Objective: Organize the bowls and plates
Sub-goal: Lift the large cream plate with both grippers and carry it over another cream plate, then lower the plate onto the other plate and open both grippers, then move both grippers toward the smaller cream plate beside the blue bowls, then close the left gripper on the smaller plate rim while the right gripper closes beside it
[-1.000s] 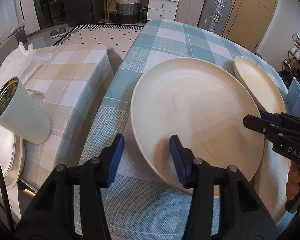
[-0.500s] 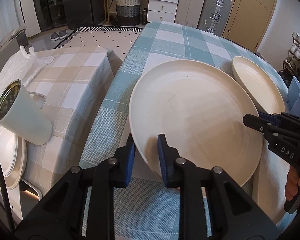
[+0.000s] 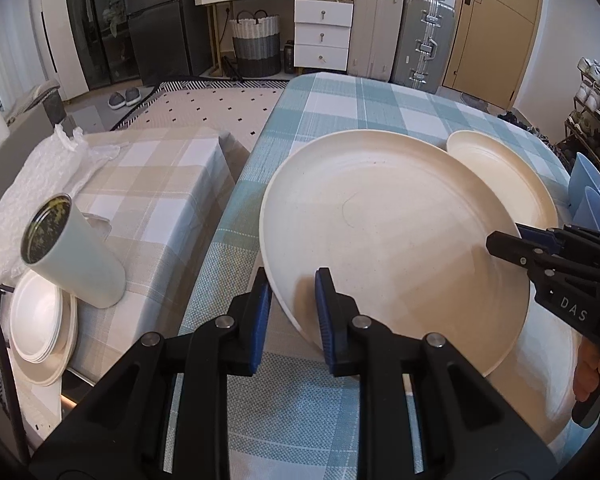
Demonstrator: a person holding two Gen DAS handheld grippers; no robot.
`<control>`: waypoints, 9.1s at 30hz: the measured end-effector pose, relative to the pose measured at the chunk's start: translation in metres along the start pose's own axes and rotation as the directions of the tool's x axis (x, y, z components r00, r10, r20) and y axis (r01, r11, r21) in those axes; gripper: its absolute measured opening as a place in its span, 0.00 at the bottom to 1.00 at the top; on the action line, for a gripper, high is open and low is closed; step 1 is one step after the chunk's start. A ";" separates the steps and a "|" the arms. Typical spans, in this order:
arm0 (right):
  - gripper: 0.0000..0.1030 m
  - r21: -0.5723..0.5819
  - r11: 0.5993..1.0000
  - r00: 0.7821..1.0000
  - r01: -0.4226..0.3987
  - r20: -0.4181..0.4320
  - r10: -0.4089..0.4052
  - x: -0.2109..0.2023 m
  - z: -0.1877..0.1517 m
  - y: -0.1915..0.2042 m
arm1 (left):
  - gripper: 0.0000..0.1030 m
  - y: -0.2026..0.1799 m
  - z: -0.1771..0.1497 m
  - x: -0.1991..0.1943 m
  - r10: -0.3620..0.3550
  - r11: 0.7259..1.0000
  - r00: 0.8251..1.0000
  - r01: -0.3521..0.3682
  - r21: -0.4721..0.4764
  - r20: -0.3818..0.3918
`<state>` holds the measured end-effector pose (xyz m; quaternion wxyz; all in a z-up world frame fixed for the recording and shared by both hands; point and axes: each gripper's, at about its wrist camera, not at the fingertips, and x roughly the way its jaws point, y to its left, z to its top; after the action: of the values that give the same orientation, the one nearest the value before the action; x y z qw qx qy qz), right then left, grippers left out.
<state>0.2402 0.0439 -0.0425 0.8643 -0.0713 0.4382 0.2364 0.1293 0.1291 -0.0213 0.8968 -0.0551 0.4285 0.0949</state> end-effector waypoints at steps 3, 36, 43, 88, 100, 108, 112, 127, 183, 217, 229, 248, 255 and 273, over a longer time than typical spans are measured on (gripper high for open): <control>0.21 0.006 1.000 1.000 0.001 0.019 -0.001 -0.012 -0.001 -0.001 | 0.18 -0.006 0.002 -0.012 0.001 1.000 1.000 -0.001 0.012 0.017; 0.21 0.084 0.992 0.986 0.096 0.129 -0.107 -0.142 -0.058 -0.030 | 0.19 -0.103 -0.026 -0.126 -0.078 0.986 0.989 0.059 0.155 0.123; 0.21 0.125 0.986 0.985 0.110 0.119 -0.125 -0.158 -0.085 -0.038 | 0.19 -0.125 -0.043 -0.136 -0.096 0.980 0.988 0.074 0.183 0.117; 0.23 0.165 0.963 0.976 0.214 0.009 -0.218 -0.142 -0.145 -0.046 | 0.20 -0.161 -0.083 -0.068 -0.093 0.960 0.994 0.076 0.270 0.049; 0.23 0.167 0.957 0.971 0.237 -0.026 -0.236 -0.130 -0.158 -0.044 | 0.21 -0.167 -0.098 -0.058 -0.069 0.957 0.997 0.056 0.285 0.037; 0.23 0.157 0.955 0.968 0.252 -0.033 -0.250 -0.125 -0.160 -0.041 | 0.20 -0.170 -0.104 -0.053 -0.049 0.953 0.998 0.034 0.300 0.042; 0.23 0.143 0.953 0.964 0.266 -0.038 -0.264 -0.119 -0.160 -0.036 | 0.21 -0.169 -0.106 -0.053 -0.043 0.953 0.998 0.026 0.303 0.050; 0.29 0.148 0.959 0.970 0.242 -0.038 -0.239 -0.119 -0.164 -0.038 | 0.31 -0.165 -0.103 -0.051 -0.080 0.959 0.997 0.072 0.274 0.016; 0.99 0.107 0.976 0.960 0.192 0.188 -0.209 -0.229 -0.031 -0.069 | 0.98 -0.155 0.004 -0.117 -0.269 0.953 0.961 0.255 0.163 0.072; 0.99 0.151 0.976 0.985 0.158 -0.088 -0.146 -0.112 0.048 -0.148 | 0.98 -0.158 0.066 -0.024 -0.251 0.964 0.967 0.254 0.074 -0.050; 0.99 0.150 0.976 0.976 0.158 -0.174 -0.131 -0.063 0.058 -0.171 | 0.98 -0.162 0.075 0.022 -0.236 0.969 0.966 0.242 0.053 -0.103; 0.75 0.162 0.977 0.959 0.140 -0.269 -0.092 -0.007 0.059 -0.195 | 0.90 -0.166 0.082 0.072 -0.239 0.970 0.956 0.244 0.010 -0.171; 0.66 0.157 0.978 0.951 0.136 -0.297 -0.084 0.005 0.055 -0.199 | 0.74 -0.175 0.081 0.085 -0.273 0.960 0.939 0.281 0.012 -0.211; 0.20 0.103 0.980 0.945 0.171 -0.300 -0.133 0.016 0.051 -0.201 | 0.21 -0.190 0.076 0.103 -0.220 0.969 0.950 0.239 0.065 -0.220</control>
<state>0.3796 -0.1105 -0.0411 0.8087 -0.0836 0.5682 0.1273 0.2920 -0.0296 -0.0505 0.8529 -0.0734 0.5157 -0.0360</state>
